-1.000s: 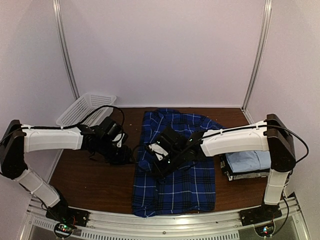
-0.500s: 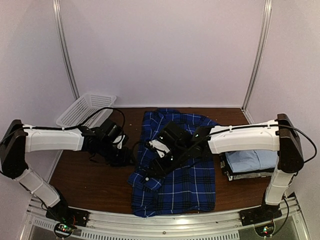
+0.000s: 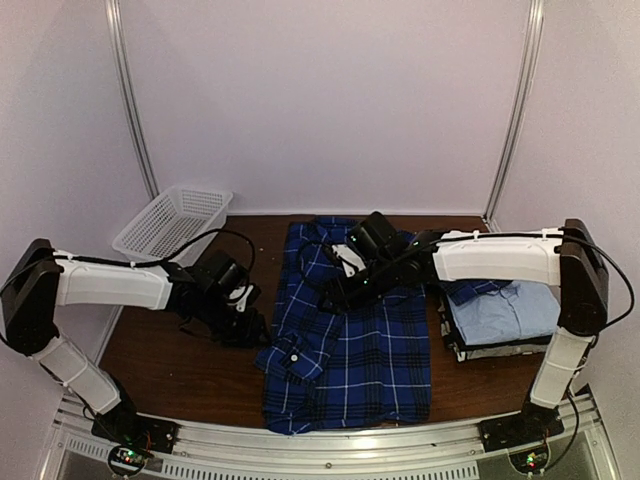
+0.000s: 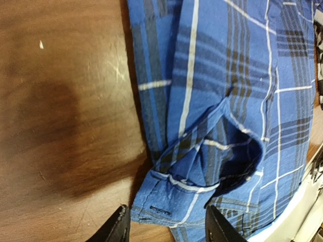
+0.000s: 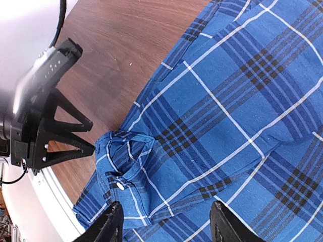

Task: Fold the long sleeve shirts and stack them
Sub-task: Adjust the sleeve at the center of the board.

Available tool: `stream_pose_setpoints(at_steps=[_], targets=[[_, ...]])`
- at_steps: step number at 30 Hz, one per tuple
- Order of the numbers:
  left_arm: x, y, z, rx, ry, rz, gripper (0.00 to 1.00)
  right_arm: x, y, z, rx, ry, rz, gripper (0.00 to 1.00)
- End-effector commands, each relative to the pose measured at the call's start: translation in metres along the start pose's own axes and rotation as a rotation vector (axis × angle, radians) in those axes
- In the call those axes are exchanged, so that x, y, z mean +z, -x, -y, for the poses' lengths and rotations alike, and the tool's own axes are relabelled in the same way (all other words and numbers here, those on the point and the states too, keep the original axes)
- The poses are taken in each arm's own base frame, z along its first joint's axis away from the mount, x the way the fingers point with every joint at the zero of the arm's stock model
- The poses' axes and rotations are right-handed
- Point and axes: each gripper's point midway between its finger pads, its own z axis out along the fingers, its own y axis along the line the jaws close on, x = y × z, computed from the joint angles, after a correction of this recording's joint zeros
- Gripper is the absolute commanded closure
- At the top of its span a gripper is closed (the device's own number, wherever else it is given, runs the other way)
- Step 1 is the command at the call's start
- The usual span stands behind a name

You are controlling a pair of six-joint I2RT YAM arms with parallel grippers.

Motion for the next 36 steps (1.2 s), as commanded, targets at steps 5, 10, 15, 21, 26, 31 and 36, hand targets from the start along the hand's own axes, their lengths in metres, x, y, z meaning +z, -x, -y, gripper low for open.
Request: stream_pose_setpoints(at_steps=[5,10,15,21,26,31,36], targets=[[0.019,-0.029,-0.009,0.037,0.044,-0.074,0.47,0.016,-0.045,-0.026,-0.032,0.091,-0.075,0.38],[0.029,-0.037,-0.004,0.047,0.046,-0.105,0.49,0.030,-0.083,-0.037,-0.086,0.039,-0.142,0.35],[0.032,-0.039,0.000,0.041,0.036,-0.114,0.61,0.038,-0.097,-0.048,-0.147,-0.052,-0.131,0.38],[0.026,-0.037,0.011,0.049,0.001,-0.108,0.80,0.052,-0.115,-0.057,-0.182,-0.094,-0.156,0.41],[0.022,-0.035,0.017,0.058,-0.019,-0.103,0.87,0.063,-0.116,-0.063,-0.200,-0.115,-0.150,0.43],[0.020,-0.034,0.021,0.066,-0.032,-0.103,0.88,0.070,-0.113,-0.059,-0.201,-0.164,-0.139,0.50],[0.014,-0.030,0.026,0.086,-0.034,-0.099,0.90,0.067,-0.112,-0.057,-0.203,-0.190,-0.135,0.64]])
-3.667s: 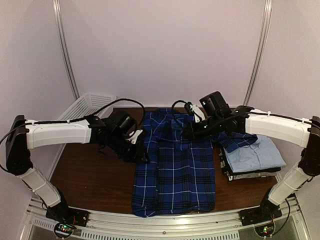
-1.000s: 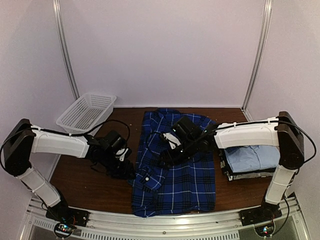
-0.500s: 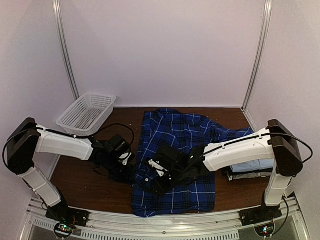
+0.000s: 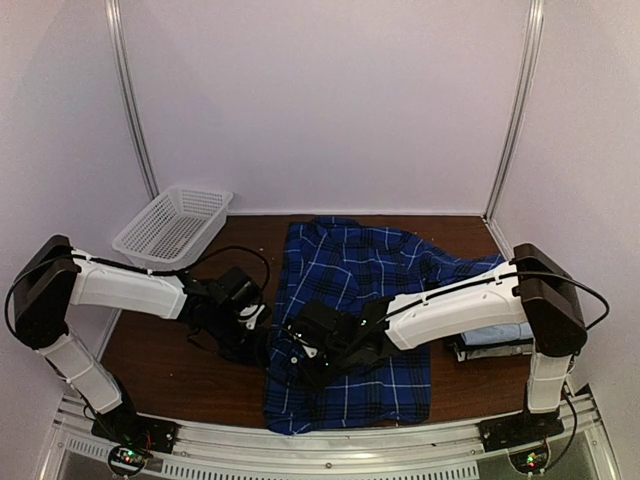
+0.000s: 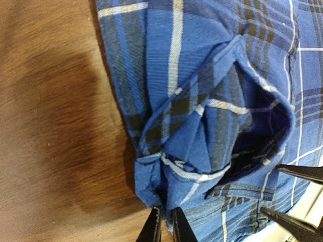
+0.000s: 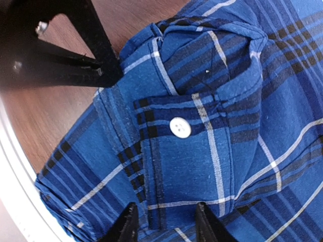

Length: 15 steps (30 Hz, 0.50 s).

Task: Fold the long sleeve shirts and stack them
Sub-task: Adjust the sleeve at the center of the board.

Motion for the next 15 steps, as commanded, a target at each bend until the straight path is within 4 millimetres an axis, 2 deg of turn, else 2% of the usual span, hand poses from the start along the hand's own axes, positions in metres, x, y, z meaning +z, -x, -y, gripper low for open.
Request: stream_pose_setpoints(at_steps=[1,4,7,9,11,15], targets=[[-0.016,0.012,0.023,0.058,-0.051,0.037,0.90,-0.005,0.007,0.002,-0.001,-0.051,0.020,0.67],[-0.020,0.014,0.025,0.070,-0.049,0.036,0.90,-0.009,0.006,-0.002,-0.022,-0.045,0.016,0.68],[-0.021,0.014,0.026,0.080,-0.045,0.031,0.91,-0.010,0.005,-0.009,-0.040,-0.039,0.019,0.55],[-0.021,0.014,0.027,0.083,-0.045,0.029,0.91,-0.005,0.003,-0.009,-0.045,-0.051,0.014,0.51],[-0.021,0.014,0.028,0.085,-0.049,0.027,0.92,0.002,-0.001,-0.007,-0.044,-0.066,-0.002,0.52],[-0.021,0.014,0.028,0.090,-0.051,0.024,0.93,0.007,-0.004,0.000,-0.031,-0.107,-0.007,0.61]])
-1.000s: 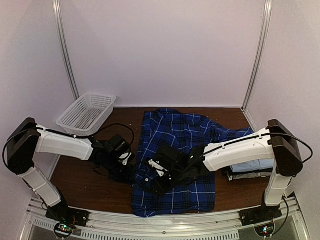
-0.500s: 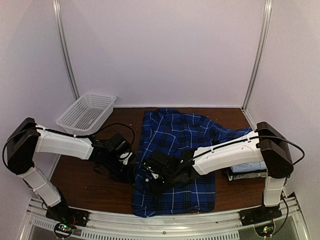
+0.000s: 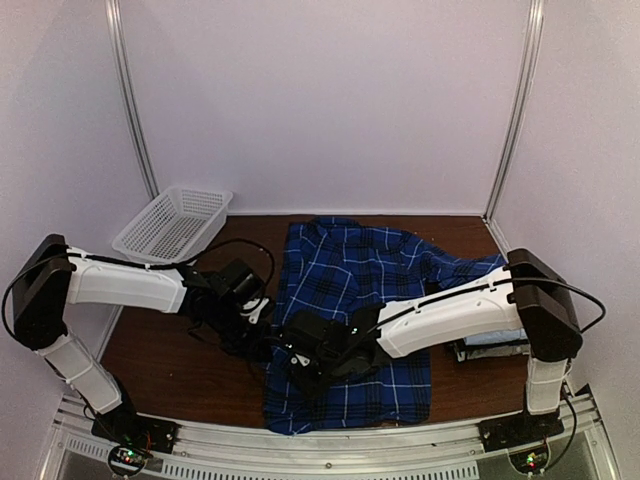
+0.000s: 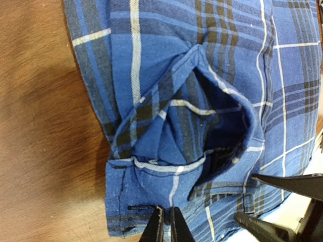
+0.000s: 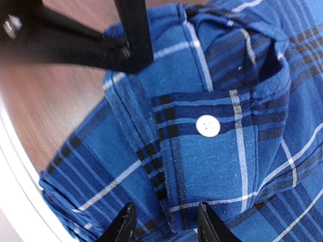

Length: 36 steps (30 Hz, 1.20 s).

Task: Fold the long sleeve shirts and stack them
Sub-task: Adjust the sleeve at the center of the board.

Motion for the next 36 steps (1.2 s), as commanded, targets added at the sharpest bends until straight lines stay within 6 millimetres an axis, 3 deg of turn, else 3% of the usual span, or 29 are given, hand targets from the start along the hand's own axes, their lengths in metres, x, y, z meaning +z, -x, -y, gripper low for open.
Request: stream_pose_setpoints(at_steps=[1,7,13,17,22,31,35,36], targets=[[-0.009,0.006,0.014,0.041,-0.037,0.019,0.93,0.006,-0.003,0.012,0.008,-0.081,-0.002,0.64],[-0.008,0.004,0.015,0.045,-0.050,0.004,0.95,0.003,-0.004,0.018,0.002,-0.115,-0.004,0.85],[-0.010,0.002,0.022,0.053,-0.080,-0.009,0.97,-0.019,0.004,0.020,-0.016,-0.132,0.008,1.00],[-0.012,0.001,0.028,0.063,-0.098,-0.019,0.98,-0.038,0.005,0.020,-0.028,-0.128,0.005,1.00],[-0.011,-0.004,0.035,0.073,-0.110,-0.039,0.98,-0.052,-0.008,0.023,-0.038,-0.123,-0.030,1.00],[0.005,-0.022,0.034,0.063,-0.105,-0.085,0.97,-0.035,-0.036,0.001,-0.026,-0.026,-0.093,1.00],[0.005,-0.023,0.033,0.060,-0.104,-0.082,0.93,-0.036,-0.031,0.004,-0.014,-0.033,-0.071,0.98],[0.004,-0.023,0.033,0.060,-0.104,-0.080,0.89,-0.042,-0.026,0.006,-0.009,-0.036,-0.054,0.92]])
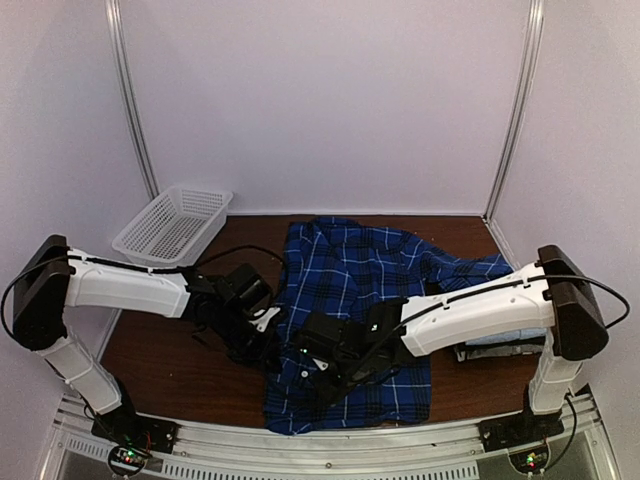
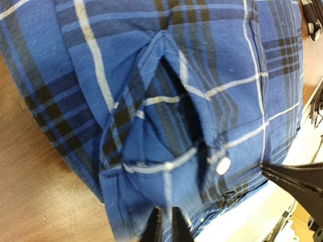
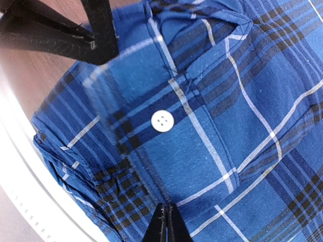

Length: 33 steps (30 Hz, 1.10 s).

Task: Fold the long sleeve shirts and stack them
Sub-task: Adjust the sleeve at the center of the board, then move the 1/3-folded shirt to the center of the board.

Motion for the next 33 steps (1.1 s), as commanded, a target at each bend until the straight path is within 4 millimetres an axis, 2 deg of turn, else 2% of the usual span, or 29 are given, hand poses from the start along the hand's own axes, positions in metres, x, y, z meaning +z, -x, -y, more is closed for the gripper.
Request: stream_pose_setpoints(at_steps=[1,3,7,8,12,15,17,20,24,25,28,29,31,33], targets=[[0.001,0.001,0.003,-0.001,-0.018,0.011,0.84,-0.011,0.012,0.001,0.031,0.016,0.046,0.84],[-0.004,0.003,0.007,0.000,-0.027,0.026,0.69,-0.027,0.025,0.008,0.058,0.042,0.088,0.72],[-0.025,0.014,0.009,-0.011,-0.002,0.096,0.55,-0.053,0.051,0.028,0.115,0.094,0.176,0.54],[-0.032,0.018,0.007,-0.027,0.010,0.123,0.54,-0.058,0.059,0.034,0.128,0.101,0.202,0.53],[-0.043,0.024,-0.020,-0.106,0.050,0.184,0.54,-0.076,0.098,0.068,0.191,0.120,0.301,0.53],[-0.035,0.029,-0.035,-0.128,0.040,0.186,0.55,-0.089,0.135,0.089,0.229,0.170,0.391,0.59],[-0.029,0.032,-0.038,-0.114,0.030,0.177,0.56,-0.093,0.158,0.104,0.251,0.196,0.446,0.64],[-0.018,0.037,-0.037,-0.108,0.006,0.170,0.56,-0.089,0.190,0.130,0.281,0.235,0.517,0.71],[-0.010,0.031,-0.044,-0.126,0.007,0.152,0.57,-0.074,0.224,0.168,0.328,0.279,0.583,0.81],[-0.009,0.030,-0.045,-0.129,0.011,0.151,0.57,-0.067,0.230,0.181,0.348,0.287,0.589,0.83],[-0.007,0.027,-0.049,-0.132,0.024,0.144,0.56,-0.044,0.250,0.202,0.388,0.339,0.609,0.87],[-0.006,0.026,-0.050,-0.132,0.026,0.141,0.56,-0.042,0.261,0.205,0.397,0.368,0.626,0.88],[-0.005,0.025,-0.052,-0.134,0.032,0.140,0.56,-0.019,0.269,0.216,0.425,0.388,0.619,0.89],[-0.006,0.026,-0.053,-0.133,0.042,0.141,0.56,-0.008,0.284,0.226,0.443,0.406,0.645,0.91]])
